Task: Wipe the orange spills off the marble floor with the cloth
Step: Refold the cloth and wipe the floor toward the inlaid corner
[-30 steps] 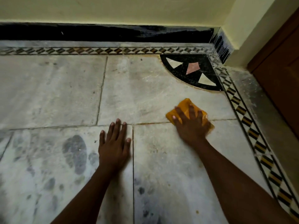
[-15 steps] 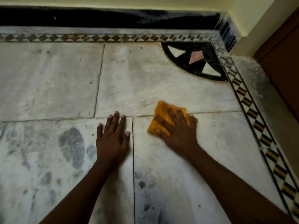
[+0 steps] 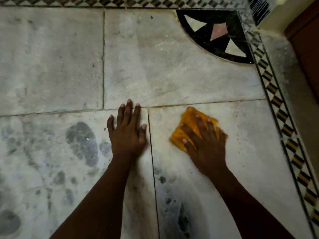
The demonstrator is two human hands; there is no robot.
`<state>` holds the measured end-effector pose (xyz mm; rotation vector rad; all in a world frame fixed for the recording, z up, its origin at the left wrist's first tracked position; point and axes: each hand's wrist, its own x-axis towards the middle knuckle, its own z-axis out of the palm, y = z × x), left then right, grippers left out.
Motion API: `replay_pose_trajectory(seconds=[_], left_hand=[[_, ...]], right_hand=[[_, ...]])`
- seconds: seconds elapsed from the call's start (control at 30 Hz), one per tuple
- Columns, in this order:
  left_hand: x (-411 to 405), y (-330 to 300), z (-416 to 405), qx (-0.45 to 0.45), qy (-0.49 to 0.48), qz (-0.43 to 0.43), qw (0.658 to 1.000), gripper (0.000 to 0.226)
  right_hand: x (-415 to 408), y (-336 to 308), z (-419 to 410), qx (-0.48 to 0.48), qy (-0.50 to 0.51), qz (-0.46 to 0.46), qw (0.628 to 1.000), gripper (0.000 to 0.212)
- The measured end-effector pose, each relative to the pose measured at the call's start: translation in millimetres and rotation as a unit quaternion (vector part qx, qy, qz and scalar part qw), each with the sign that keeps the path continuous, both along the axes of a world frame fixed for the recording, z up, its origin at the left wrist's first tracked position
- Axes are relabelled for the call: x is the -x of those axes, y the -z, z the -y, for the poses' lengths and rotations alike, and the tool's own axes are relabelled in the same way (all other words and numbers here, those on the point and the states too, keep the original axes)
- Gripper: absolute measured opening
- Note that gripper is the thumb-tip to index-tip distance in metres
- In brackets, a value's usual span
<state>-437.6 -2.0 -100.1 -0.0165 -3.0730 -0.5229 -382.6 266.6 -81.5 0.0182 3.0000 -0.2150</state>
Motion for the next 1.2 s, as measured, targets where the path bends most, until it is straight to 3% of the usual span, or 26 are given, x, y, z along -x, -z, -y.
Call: replay_pose_trajectory(seconds=[0.13, 0.2, 0.27, 0.33, 0.47, 0.6, 0.67, 0.73, 0.87, 0.97, 1.07, 1.13, 1.2], left_hand=[[-5, 6, -2, 0.013, -0.001, -0.025, 1.0, 0.072], [-3, 4, -1, 0.002, 0.013, -0.019, 1.0, 0.072], [-1, -2, -1, 0.013, 0.006, -0.021, 1.0, 0.074], [-5, -3, 0, 0.007, -0.005, -0.023, 1.0, 0.077], [-9, -3, -8, -0.003, 0.02, -0.008, 1.0, 0.079], [-17, 2, -3, 0.027, 0.07, 0.012, 0.997, 0.091], [-28, 5, -4, 0.054, 0.112, 0.023, 0.992, 0.091], [-49, 5, -5, 0.052, 0.11, 0.017, 0.992, 0.086], [-92, 7, -10, 0.029, 0.114, 0.013, 0.993, 0.082], [-109, 11, -5, 0.019, 0.117, -0.007, 0.993, 0.079], [-115, 16, -6, 0.034, 0.112, -0.018, 0.993, 0.078], [-115, 14, -11, 0.041, 0.117, -0.005, 0.992, 0.079], [-114, 11, -13, 0.028, 0.104, 0.013, 0.994, 0.083]], right_hand=[[60, 9, 20, 0.018, 0.172, -0.053, 0.983, 0.056], [79, 10, 32, 0.041, 0.212, -0.031, 0.976, 0.053], [75, 14, 34, 0.064, 0.172, -0.036, 0.982, 0.051], [44, 11, 35, 0.063, 0.058, -0.067, 0.994, 0.049], [-79, 17, 4, 0.032, -0.071, -0.078, 0.994, 0.05], [-101, 8, -72, -0.017, 0.083, -0.056, 0.995, 0.053], [-63, 3, -77, 0.025, 0.209, -0.025, 0.977, 0.052], [-30, 3, -46, 0.082, 0.26, -0.011, 0.962, 0.052], [-64, 8, 39, 0.049, 0.072, -0.034, 0.996, 0.059], [-139, 16, 23, 0.023, -0.022, -0.067, 0.997, 0.053], [-132, 19, -22, 0.004, 0.079, -0.129, 0.988, 0.052], [-98, 12, -24, 0.019, 0.179, -0.078, 0.981, 0.056], [-76, 10, 1, 0.052, 0.209, -0.01, 0.976, 0.059]])
